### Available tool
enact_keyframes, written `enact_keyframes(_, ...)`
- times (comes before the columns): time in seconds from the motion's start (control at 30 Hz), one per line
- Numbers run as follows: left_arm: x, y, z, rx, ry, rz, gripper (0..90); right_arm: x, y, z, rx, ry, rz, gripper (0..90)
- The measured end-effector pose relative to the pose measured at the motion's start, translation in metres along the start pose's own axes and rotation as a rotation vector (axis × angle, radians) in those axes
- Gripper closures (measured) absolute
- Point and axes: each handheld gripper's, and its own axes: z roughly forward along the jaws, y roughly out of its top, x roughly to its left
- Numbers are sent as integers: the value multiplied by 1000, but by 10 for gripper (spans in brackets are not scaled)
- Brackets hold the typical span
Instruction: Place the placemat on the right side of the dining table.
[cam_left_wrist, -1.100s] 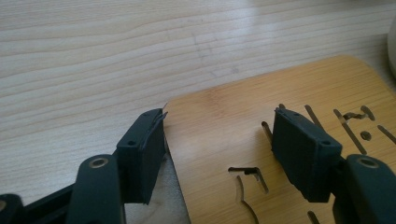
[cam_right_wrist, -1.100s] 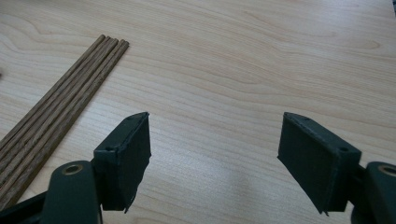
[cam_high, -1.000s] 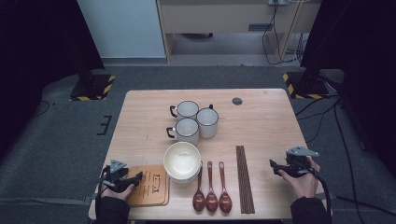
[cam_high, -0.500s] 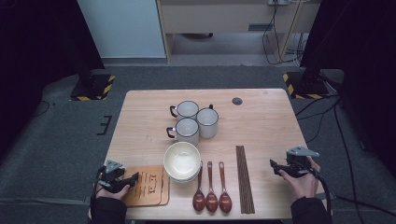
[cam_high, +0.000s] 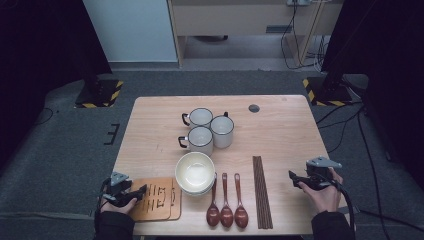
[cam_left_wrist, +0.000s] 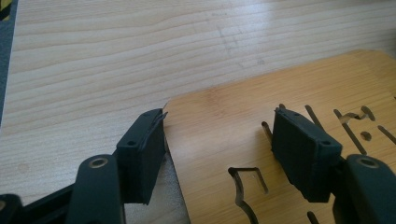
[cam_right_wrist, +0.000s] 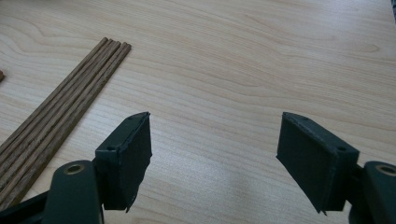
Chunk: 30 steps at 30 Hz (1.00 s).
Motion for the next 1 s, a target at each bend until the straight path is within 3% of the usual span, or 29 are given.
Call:
enact_keyframes(0.27,0,1,-12,-46,38,5,347,1,1,-1,-9,12,9,266)
enact_keyframes(0.43,6,-6,-21,-29,72,1,399,3,2,-3,-15,25,11,270)
enact_keyframes(1.0,10,-16,-27,4,85,-7,447,14,9,-10,-52,77,-3,278)
